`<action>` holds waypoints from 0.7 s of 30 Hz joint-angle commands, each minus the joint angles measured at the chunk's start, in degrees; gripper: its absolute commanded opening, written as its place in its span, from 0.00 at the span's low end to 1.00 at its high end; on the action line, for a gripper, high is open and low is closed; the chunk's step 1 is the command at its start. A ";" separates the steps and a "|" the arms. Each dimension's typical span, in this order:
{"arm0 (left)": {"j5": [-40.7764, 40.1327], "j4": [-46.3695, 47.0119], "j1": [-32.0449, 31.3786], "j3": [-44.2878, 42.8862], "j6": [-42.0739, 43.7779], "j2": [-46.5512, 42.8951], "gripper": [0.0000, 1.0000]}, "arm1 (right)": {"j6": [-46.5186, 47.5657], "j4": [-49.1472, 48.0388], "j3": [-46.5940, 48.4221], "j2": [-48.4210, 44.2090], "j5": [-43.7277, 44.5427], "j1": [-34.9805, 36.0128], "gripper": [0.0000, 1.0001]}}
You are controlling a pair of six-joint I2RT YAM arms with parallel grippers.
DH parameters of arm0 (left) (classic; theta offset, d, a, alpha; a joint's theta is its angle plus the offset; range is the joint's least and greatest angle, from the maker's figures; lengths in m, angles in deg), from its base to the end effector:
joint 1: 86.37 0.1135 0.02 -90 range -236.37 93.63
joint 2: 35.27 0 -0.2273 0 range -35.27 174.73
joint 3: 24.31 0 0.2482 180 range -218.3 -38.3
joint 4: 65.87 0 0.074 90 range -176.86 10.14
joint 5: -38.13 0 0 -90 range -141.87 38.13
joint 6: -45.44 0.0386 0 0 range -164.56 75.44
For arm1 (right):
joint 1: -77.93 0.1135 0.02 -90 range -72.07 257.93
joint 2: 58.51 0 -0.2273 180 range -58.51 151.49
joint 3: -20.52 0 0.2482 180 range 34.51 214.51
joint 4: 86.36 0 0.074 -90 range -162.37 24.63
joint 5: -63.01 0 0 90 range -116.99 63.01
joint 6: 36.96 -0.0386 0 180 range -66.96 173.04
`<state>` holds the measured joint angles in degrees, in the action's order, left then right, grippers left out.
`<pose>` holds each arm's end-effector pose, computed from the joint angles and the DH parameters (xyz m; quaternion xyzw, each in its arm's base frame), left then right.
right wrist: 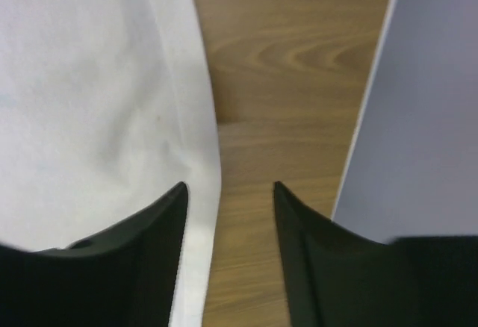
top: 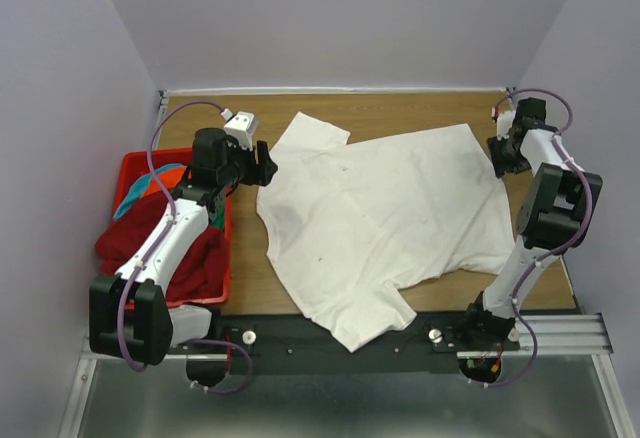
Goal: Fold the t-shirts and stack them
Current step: Flatten the tshirt out
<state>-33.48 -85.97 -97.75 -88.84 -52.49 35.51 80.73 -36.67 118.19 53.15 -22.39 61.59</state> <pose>0.2829 -0.0694 0.2520 0.1095 0.8358 -0.2212 0.4904 0.3778 -0.1140 0.1639 -0.0871 0.9691 -0.1215 0.1963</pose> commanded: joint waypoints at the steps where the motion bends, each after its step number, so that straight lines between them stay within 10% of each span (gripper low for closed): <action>1: -0.90 1.01 -0.14 -0.17 0.89 -0.65 0.69 | 0.00 -1.34 2.20 -1.78 -0.37 -0.27 0.65; 9: 4.10 1.62 -0.31 -0.43 1.07 1.64 0.69 | 26.28 21.27 -12.29 -20.57 -28.90 -0.27 0.75; 21: 9.21 1.54 -15.49 0.00 4.23 3.66 0.69 | 62.31 34.96 -36.12 -45.03 -23.76 -0.27 0.75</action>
<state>-26.71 -84.46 -106.95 -88.86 -50.67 38.53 131.37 -7.60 83.46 11.44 -45.50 61.59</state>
